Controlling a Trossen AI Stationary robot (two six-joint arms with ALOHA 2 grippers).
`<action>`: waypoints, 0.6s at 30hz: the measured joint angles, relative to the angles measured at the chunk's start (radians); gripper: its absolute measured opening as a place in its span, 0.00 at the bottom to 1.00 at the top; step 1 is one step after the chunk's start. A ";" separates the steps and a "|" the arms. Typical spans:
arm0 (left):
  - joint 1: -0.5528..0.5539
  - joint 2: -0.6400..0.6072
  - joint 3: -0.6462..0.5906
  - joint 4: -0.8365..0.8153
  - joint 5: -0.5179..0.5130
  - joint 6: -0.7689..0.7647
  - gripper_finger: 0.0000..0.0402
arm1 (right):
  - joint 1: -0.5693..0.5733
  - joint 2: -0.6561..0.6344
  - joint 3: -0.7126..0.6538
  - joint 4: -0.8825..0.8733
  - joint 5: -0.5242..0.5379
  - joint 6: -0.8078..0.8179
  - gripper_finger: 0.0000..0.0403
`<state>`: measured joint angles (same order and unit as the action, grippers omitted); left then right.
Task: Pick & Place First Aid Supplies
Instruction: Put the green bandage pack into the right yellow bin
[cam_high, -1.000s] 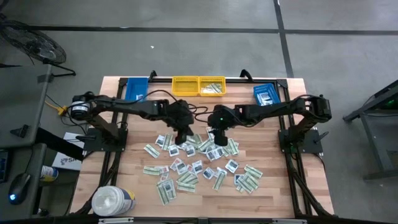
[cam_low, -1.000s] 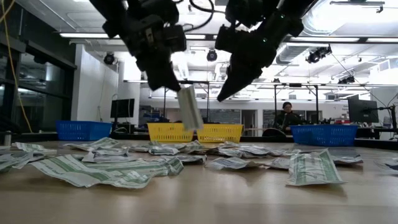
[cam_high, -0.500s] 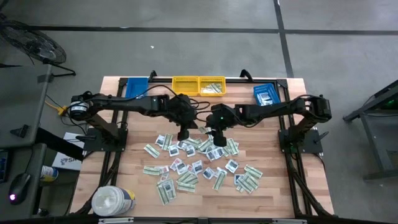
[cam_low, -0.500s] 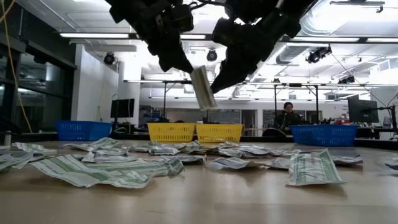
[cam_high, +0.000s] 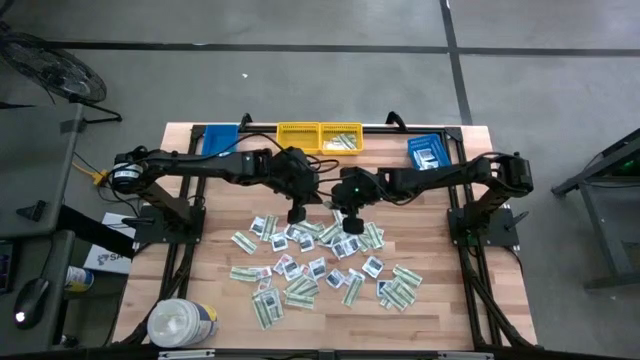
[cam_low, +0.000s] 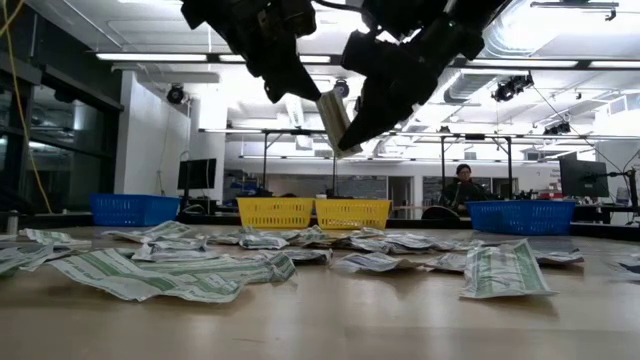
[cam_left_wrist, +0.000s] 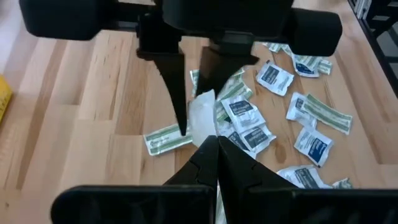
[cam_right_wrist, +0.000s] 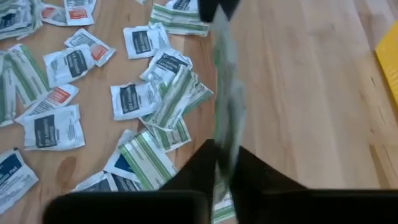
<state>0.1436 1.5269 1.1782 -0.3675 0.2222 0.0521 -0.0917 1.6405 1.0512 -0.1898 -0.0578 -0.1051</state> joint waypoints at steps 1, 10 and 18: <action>0.000 0.000 0.000 -0.001 0.000 0.000 0.00 | 0.000 0.000 0.000 -0.003 0.001 0.000 0.03; 0.000 0.000 0.000 -0.003 0.000 0.018 0.02 | 0.000 0.000 0.000 -0.019 0.038 0.030 0.00; 0.000 -0.016 0.000 -0.081 -0.126 0.028 0.30 | -0.011 0.000 0.000 -0.067 0.074 0.057 0.00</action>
<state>0.1432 1.5106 1.1782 -0.4483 0.0967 0.0805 -0.1031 1.6405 1.0512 -0.2564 0.0164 -0.0483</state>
